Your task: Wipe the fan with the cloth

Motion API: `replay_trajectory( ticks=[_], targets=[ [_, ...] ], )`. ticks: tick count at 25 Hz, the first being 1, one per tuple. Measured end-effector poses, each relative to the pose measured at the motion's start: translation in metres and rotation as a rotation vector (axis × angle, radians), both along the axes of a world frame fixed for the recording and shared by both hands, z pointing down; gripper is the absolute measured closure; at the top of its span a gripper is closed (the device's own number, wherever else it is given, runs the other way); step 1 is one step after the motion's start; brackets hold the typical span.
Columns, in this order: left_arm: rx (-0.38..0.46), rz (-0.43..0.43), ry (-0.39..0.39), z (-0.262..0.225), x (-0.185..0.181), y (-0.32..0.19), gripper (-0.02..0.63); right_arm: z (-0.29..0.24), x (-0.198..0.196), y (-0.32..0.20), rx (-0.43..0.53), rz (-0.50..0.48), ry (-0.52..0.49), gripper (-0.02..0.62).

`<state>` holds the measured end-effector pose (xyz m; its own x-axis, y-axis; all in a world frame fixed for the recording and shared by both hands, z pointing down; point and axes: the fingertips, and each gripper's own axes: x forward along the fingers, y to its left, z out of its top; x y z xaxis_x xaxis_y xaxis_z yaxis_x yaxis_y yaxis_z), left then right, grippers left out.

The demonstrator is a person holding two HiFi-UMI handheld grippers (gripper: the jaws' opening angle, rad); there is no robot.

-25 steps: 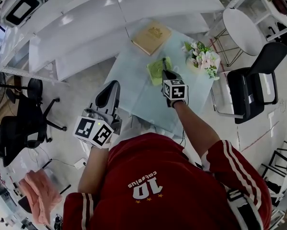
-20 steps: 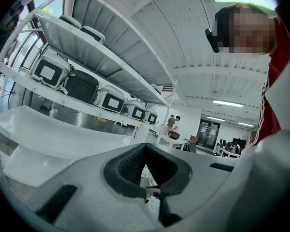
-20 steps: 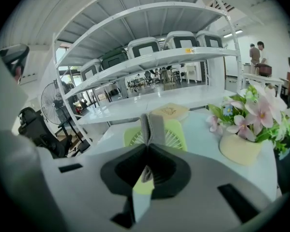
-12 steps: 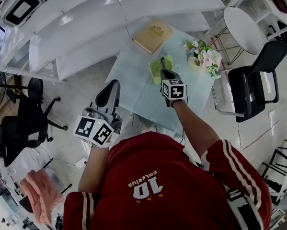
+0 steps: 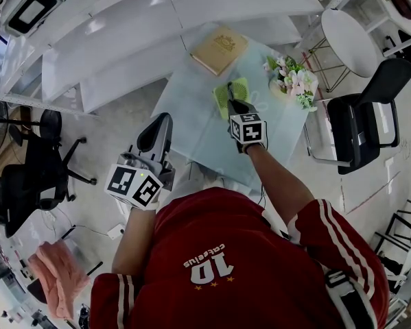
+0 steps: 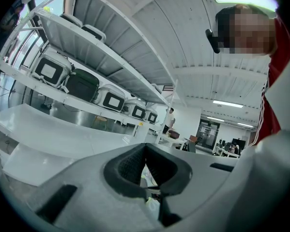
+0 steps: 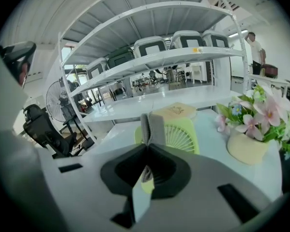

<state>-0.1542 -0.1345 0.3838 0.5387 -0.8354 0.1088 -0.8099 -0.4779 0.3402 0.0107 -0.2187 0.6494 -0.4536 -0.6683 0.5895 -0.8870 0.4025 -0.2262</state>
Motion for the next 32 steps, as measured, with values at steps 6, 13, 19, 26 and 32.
replay_trajectory(
  ticks=[6,13,19,26,32],
  targets=[
    [0.003,-0.001,-0.011,0.002,-0.002,0.002,0.603,-0.003,-0.008,0.002,0.001,-0.017,-0.022,0.580],
    [-0.003,-0.012,-0.010,0.002,-0.004,0.002,0.603,-0.006,-0.018,0.003,0.002,-0.030,-0.035,0.580],
    [-0.014,-0.021,-0.010,0.005,-0.006,0.002,0.603,-0.005,-0.023,0.005,-0.004,-0.040,-0.040,0.580],
    [-0.012,-0.014,-0.014,0.006,-0.007,0.001,0.603,-0.007,-0.033,0.010,-0.013,-0.061,-0.048,0.580],
    [-0.012,-0.016,-0.015,0.005,-0.006,0.000,0.603,-0.008,-0.038,0.012,-0.012,-0.080,-0.050,0.580]
  ],
)
